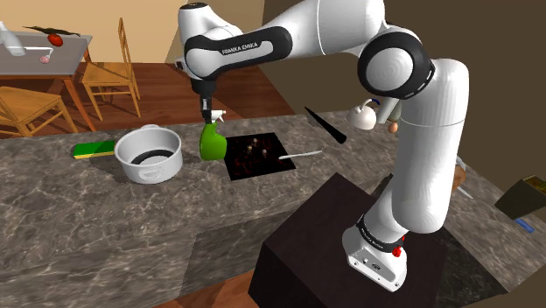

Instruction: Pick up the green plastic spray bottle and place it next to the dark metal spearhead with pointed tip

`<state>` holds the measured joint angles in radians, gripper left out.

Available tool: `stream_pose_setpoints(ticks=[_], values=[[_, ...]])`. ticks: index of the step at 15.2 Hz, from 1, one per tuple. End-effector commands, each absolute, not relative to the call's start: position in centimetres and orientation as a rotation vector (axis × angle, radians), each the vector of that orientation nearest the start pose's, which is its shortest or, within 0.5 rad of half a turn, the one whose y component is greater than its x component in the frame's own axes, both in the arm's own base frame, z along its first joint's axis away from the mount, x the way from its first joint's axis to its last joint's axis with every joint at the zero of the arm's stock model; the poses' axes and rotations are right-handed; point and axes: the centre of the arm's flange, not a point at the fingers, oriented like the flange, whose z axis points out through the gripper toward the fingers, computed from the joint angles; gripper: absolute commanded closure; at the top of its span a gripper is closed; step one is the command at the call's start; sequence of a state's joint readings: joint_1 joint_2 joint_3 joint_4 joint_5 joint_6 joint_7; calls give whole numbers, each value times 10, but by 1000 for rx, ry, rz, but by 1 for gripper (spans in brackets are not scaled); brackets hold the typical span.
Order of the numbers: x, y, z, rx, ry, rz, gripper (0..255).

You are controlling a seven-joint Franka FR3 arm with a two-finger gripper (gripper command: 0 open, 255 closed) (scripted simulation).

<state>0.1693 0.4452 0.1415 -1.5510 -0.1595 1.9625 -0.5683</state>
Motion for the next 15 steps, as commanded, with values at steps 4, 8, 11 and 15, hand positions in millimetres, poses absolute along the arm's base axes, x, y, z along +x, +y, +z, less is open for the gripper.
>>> stream_pose_setpoints(ticks=[4,8,11,15], values=[[653,185,419,-2881,-1444,63,255],[653,185,440,-2881,-1444,63,255],[653,185,456,-2881,-1444,63,255],[653,185,477,-2881,-1444,63,255]])
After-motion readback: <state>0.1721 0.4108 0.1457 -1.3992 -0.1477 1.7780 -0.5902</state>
